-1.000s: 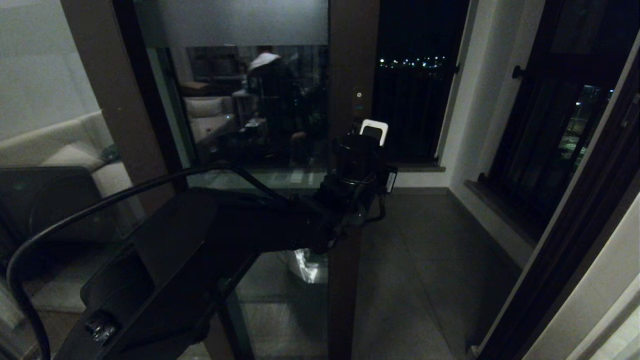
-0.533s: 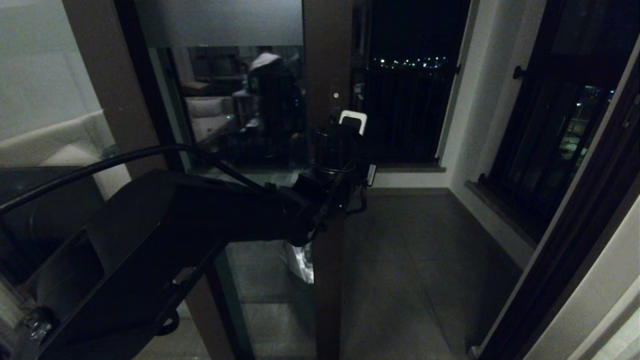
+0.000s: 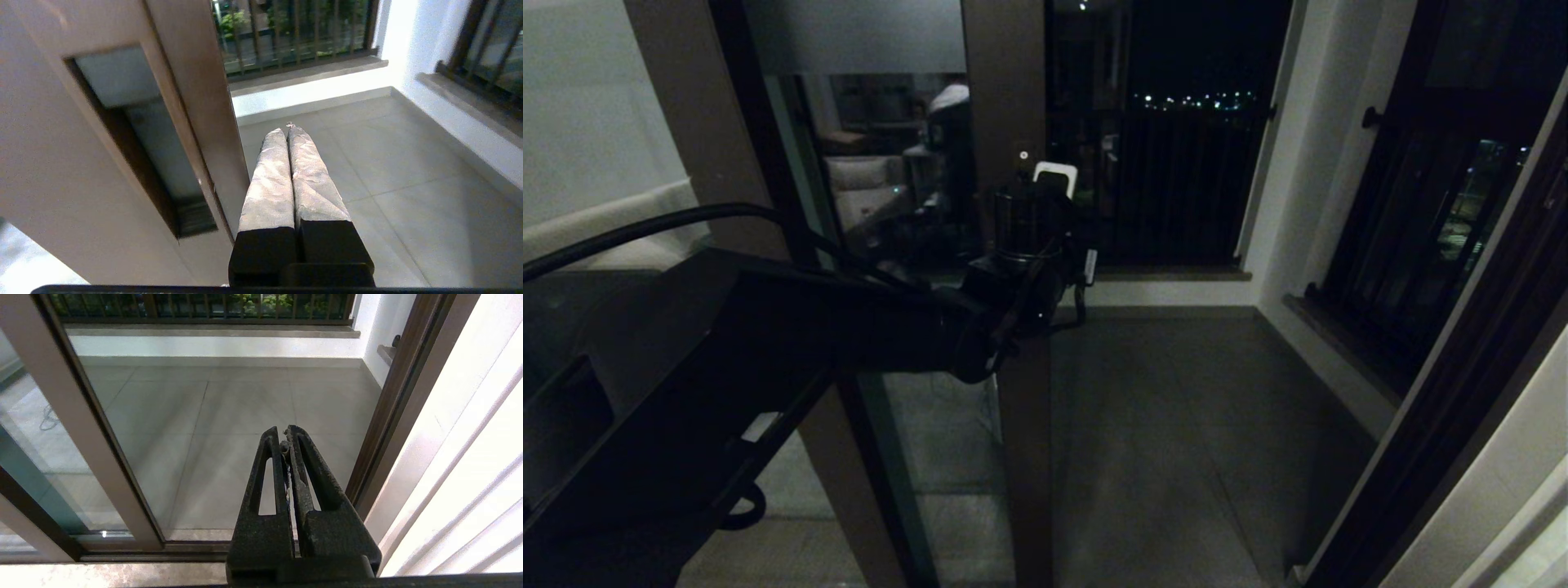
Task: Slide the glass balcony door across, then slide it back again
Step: Open the slid door
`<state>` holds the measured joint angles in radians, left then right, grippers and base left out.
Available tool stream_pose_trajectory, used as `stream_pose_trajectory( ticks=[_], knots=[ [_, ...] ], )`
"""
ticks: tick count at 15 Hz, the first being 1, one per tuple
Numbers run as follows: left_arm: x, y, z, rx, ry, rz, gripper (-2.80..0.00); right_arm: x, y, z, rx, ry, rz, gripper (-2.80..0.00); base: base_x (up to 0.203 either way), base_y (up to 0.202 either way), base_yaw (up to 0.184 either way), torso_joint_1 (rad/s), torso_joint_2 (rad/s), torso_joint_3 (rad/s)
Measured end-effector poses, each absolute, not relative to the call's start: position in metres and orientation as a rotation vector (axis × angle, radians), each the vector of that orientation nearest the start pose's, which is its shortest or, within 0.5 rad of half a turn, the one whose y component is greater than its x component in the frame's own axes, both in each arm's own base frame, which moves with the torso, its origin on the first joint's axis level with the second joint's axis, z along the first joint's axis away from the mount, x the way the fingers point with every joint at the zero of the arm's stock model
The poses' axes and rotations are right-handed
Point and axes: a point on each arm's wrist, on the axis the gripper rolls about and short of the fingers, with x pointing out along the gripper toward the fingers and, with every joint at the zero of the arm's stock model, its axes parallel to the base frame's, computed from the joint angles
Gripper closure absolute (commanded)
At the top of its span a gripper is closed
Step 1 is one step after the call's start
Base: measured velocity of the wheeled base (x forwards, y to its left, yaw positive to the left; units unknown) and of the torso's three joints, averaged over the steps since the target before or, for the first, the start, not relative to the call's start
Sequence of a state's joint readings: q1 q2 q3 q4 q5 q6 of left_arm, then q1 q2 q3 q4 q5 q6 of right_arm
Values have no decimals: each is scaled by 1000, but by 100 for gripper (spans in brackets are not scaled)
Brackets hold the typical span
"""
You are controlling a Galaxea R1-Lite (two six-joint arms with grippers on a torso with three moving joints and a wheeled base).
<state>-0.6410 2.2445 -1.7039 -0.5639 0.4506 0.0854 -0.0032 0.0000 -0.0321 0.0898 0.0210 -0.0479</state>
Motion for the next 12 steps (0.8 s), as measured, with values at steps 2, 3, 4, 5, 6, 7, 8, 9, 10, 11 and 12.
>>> stream_pose_trajectory(
  ticks=[2, 3, 4, 5, 6, 7, 8, 9, 10, 11, 12],
  knots=[
    [386, -272, 214, 73, -27, -182, 0, -25, 1, 75, -47, 57, 19, 0, 0, 0, 0, 0, 0, 0],
    [386, -269, 214, 74, -24, -180, 0, -25, 1, 75, -48, 57, 19, 0, 0, 0, 0, 0, 0, 0],
    [386, -267, 215, 71, -21, -176, 0, -25, 1, 75, -48, 57, 19, 0, 0, 0, 0, 0, 0, 0],
    [386, -264, 215, 69, -18, -171, 0, -25, 1, 75, -48, 57, 19, 0, 0, 0, 0, 0, 0, 0],
    [387, -261, 216, 68, -18, -167, 0, -25, 1, 75, -47, 57, 19, 0, 0, 0, 0, 0, 0, 0],
    [387, -259, 217, 68, -17, -164, 0, -25, 1, 75, -47, 57, 19, 0, 0, 0, 0, 0, 0, 0],
    [387, -256, 217, 68, -16, -161, 0, -25, 1, 75, -48, 58, 19, 0, 0, 0, 0, 0, 0, 0],
    [387, -254, 217, 67, -13, -158, 0, -25, 1, 75, -48, 58, 19, 0, 0, 0, 0, 0, 0, 0],
    [386, -252, 217, 66, -8, -157, 0, -25, 1, 75, -48, 57, 19, 0, 0, 0, 0, 0, 0, 0],
    [385, -249, 216, 68, -1, -154, 0, -25, 1, 75, -47, 57, 19, 0, 0, 0, 0, 0, 0, 0],
    [384, -245, 216, 70, 5, -151, 0, -25, 1, 75, -47, 58, 19, 0, 0, 0, 0, 0, 0, 0]
  ],
)
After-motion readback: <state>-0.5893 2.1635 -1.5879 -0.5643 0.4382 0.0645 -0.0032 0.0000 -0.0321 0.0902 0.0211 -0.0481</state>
